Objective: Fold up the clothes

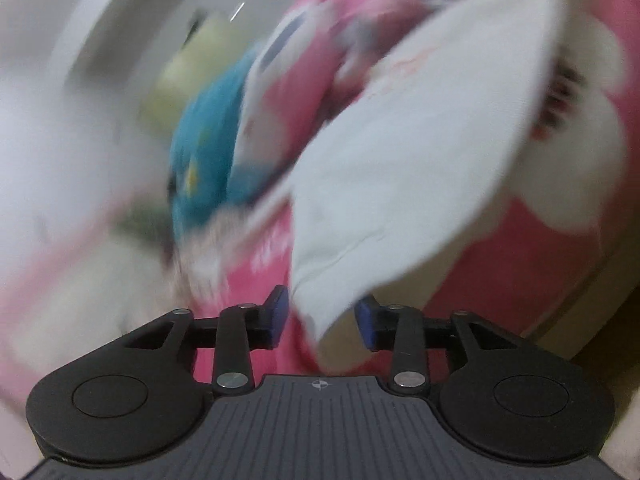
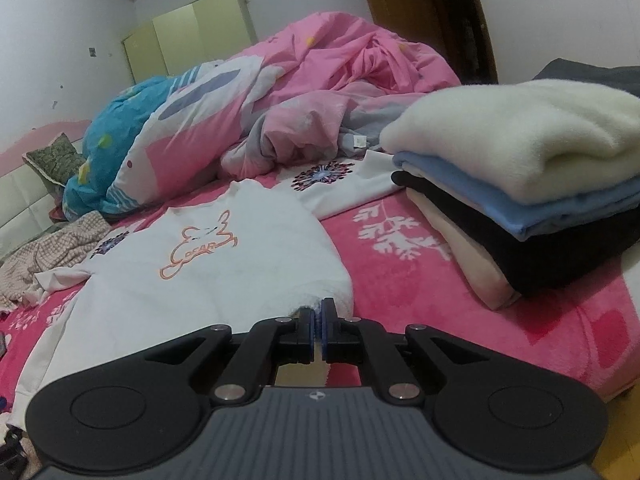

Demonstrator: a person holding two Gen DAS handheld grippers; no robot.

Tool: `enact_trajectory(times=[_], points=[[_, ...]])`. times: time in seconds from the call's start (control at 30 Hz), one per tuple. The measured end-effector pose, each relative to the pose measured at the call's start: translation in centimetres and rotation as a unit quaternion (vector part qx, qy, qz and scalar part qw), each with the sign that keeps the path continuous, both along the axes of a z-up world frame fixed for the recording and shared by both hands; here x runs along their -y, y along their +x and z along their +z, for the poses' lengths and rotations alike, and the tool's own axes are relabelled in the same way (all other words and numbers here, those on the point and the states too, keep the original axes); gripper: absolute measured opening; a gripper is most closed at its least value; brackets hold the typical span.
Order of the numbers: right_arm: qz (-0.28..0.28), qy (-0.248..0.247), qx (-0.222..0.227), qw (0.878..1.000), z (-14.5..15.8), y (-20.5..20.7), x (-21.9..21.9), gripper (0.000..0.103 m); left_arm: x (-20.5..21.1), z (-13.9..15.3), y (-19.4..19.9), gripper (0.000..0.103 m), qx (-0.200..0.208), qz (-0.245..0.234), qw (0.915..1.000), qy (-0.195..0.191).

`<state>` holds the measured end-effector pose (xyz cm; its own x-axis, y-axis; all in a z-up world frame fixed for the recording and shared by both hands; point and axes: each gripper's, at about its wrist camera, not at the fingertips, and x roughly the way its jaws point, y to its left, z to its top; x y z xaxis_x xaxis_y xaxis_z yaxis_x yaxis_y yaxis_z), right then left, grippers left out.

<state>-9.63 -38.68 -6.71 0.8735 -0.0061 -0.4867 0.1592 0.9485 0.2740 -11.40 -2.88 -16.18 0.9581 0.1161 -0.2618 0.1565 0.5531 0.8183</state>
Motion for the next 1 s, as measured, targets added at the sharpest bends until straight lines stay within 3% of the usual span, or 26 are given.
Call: enact_trajectory(times=[0.1,0.2,0.33,0.43,0.5,0.53,0.6,0.67,0.8,0.93,1.0], points=[[0.003,0.003,0.0,1.0,0.0,0.3,0.1,0.004,1.1,-1.0,-0.1,0.041,0.018,-0.037,0.9977,0.055],[0.007,0.007,0.002,1.0,0.1,0.4,0.3,0.004,1.1,-0.8,0.8,0.036,0.025,-0.047,0.9959,0.073],[0.016,-0.001,0.005,1.0,0.3,0.6,0.2,0.004,0.2,0.4,1.9,0.008,0.009,-0.049,0.9973,0.054],[0.022,-0.007,0.007,1.0,0.6,0.9,0.2,0.004,-0.9,2.3,2.6,0.005,0.006,-0.039,0.9992,-0.006],[0.03,-0.008,0.013,0.999,1.2,0.9,0.2,0.004,-1.9,4.7,2.5,0.004,0.011,-0.016,0.9964,-0.083],[0.035,-0.009,0.018,0.999,1.5,0.8,0.1,0.004,-2.9,6.3,2.5,0.004,0.011,0.0,0.9902,-0.139],[0.046,-0.015,0.027,0.998,2.2,0.5,-0.3,0.005,-5.3,8.7,2.8,0.004,0.001,0.035,0.9672,-0.251],[0.057,-0.021,0.028,0.998,2.1,0.4,-0.8,0.007,-7.2,8.6,3.4,0.004,-0.022,0.07,0.9489,-0.307],[0.07,-0.04,0.0,0.997,0.5,0.9,-2.3,0.018,-8.6,5.8,4.2,0.004,-0.067,0.107,0.9395,-0.319],[0.067,-0.054,-0.024,0.996,-0.6,1.5,-3.0,0.027,-8.9,5.0,4.1,0.006,-0.073,0.119,0.9396,-0.312],[0.063,-0.06,-0.026,0.996,-0.9,1.1,-3.4,0.045,-8.7,4.6,3.9,0.008,-0.077,0.12,0.9412,-0.306]])
